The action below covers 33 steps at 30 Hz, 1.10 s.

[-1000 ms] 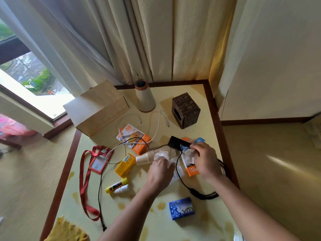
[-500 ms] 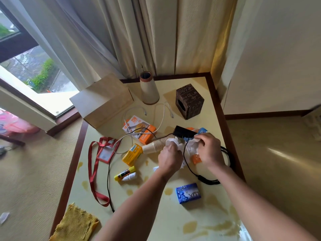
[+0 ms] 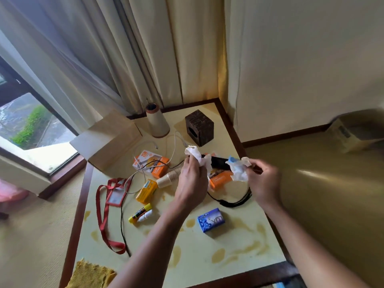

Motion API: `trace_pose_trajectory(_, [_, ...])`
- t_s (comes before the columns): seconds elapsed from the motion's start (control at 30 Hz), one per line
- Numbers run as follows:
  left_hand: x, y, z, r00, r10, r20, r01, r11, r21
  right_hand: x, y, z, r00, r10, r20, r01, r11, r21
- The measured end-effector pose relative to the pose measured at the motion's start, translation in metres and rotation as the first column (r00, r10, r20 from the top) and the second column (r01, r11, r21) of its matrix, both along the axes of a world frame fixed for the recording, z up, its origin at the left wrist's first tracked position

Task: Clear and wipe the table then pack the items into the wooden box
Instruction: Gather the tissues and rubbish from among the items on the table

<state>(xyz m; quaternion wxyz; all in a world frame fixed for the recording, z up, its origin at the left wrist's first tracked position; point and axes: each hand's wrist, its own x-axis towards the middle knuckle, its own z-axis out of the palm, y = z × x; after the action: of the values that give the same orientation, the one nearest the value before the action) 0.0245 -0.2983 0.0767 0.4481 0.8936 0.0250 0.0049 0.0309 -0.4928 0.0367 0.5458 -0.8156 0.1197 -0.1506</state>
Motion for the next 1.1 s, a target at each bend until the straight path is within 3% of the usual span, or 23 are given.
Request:
trace_pose_trajectory(0.23, [-0.068,-0.12,0.019,0.961,-0.277,-0.01,0.274,0.955,-0.112,-0.096,-0.106,-0.01,0.978,-0.199,-0.068,0.208,0.961,0.184])
trace_pose_trajectory(0.4, [-0.135,-0.248,-0.036,0.91,-0.394,-0.131,0.373,0.914,-0.162,-0.191,-0.216,-0.058,0.934,-0.31,-0.176,0.345,0.912,0.223])
trace_pose_trajectory(0.67, [-0.234,-0.395,-0.216,0.776,-0.462,-0.429,0.413,0.887,-0.207,-0.312,-0.338,-0.217,0.793,-0.408,-0.452,0.522,0.838,0.158])
trace_pose_trajectory(0.87, [-0.267,-0.439,-0.377,0.671,-0.451,-0.588,0.37,0.892,-0.261,-0.366,-0.367,-0.349,0.696,-0.422,-0.581,0.603,0.783,0.154])
trace_pose_trajectory(0.97, [-0.266,-0.448,-0.458,0.629,-0.424,-0.652,0.44,0.885,-0.151,-0.375,-0.37,-0.417,0.695,-0.418,-0.585,0.569,0.817,0.092])
trace_pose_trajectory(1.1, [-0.261,-0.456,-0.541,0.605,-0.429,-0.671,0.594,0.804,0.021,-0.369,-0.371,-0.497,0.672,-0.374,-0.639,0.505,0.863,0.026])
